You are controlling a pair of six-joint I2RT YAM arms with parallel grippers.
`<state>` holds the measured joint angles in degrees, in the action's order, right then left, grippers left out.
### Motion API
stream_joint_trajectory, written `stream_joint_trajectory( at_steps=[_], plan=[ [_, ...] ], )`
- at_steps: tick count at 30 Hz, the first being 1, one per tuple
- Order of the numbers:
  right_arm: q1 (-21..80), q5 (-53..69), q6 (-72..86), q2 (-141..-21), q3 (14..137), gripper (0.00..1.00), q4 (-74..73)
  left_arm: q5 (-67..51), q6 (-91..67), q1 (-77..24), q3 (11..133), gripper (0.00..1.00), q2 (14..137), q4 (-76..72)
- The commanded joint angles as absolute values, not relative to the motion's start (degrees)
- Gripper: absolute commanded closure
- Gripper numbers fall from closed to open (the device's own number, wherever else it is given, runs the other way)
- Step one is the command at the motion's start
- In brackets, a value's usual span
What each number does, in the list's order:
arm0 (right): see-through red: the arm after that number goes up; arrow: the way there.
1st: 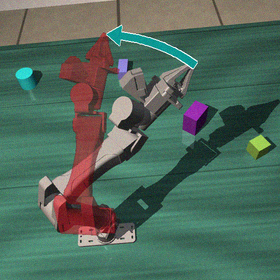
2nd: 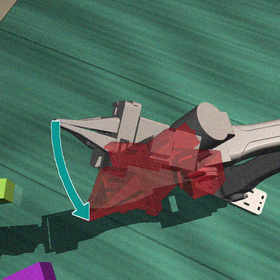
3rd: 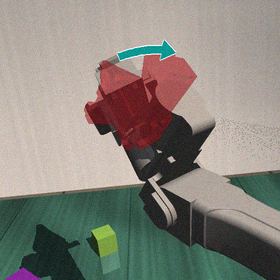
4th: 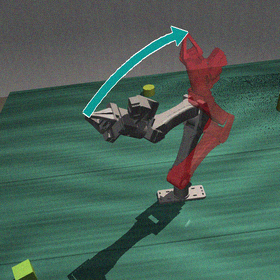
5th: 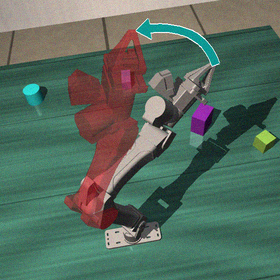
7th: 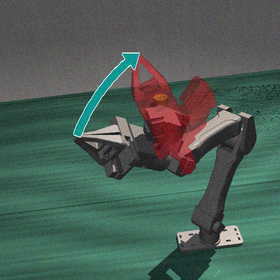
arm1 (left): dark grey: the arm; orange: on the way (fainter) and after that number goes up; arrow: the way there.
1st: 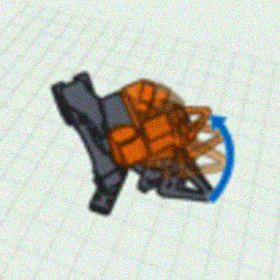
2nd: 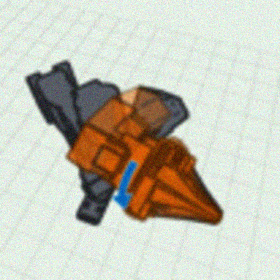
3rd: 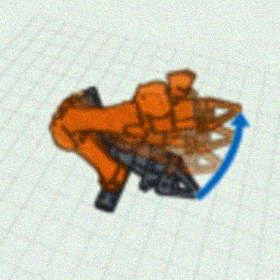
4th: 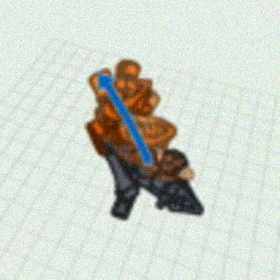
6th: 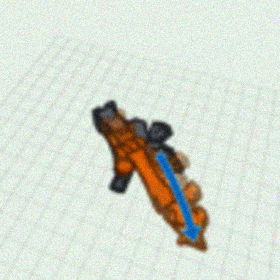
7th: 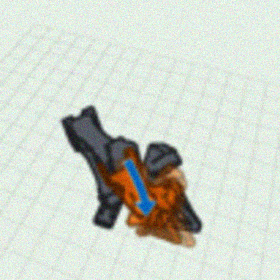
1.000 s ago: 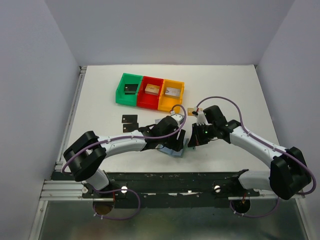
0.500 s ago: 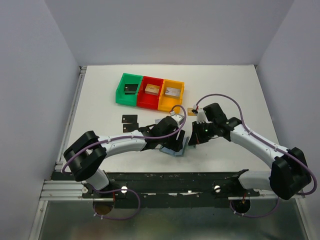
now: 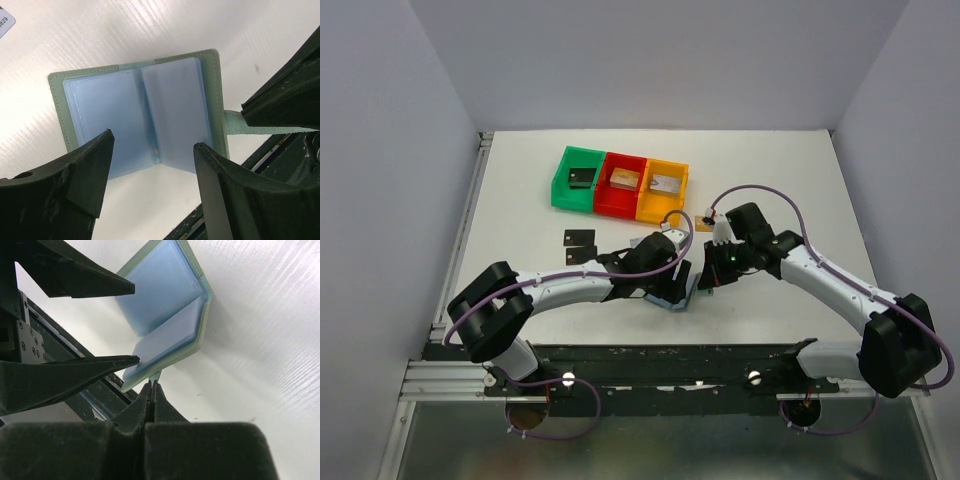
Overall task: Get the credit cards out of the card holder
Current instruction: Remove the credit card from the card holder.
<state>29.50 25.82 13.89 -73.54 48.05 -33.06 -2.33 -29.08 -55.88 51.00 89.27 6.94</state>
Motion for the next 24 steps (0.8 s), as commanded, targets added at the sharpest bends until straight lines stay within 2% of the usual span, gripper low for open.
stream_joint_trajectory(
  at_steps=[1,5,9,15,24],
  plan=[
    [29.27,25.14,13.36,-74.79,49.13,1.0,-34.19,-3.95,-28.3,-55.72,52.12,0.22,88.85,5.36],
    [29.35,23.38,15.63,-75.32,48.61,0.97,-34.01,-4.48,-27.95,-55.72,53.26,0.24,91.84,6.15],
    [29.27,24.52,17.84,-75.59,46.85,0.72,-32.18,-4.66,-28.3,-55.72,53.17,0.26,94.48,5.54],
    [29.27,24.62,20.74,-76.46,42.63,0.55,-28.83,-3.17,-29.27,-55.72,52.65,0.27,96.41,5.89],
    [29.18,13.63,27.85,-70.32,36.31,0.43,-25.23,-0.53,-31.11,-55.63,49.49,0.31,94.84,4.48]
  ],
)
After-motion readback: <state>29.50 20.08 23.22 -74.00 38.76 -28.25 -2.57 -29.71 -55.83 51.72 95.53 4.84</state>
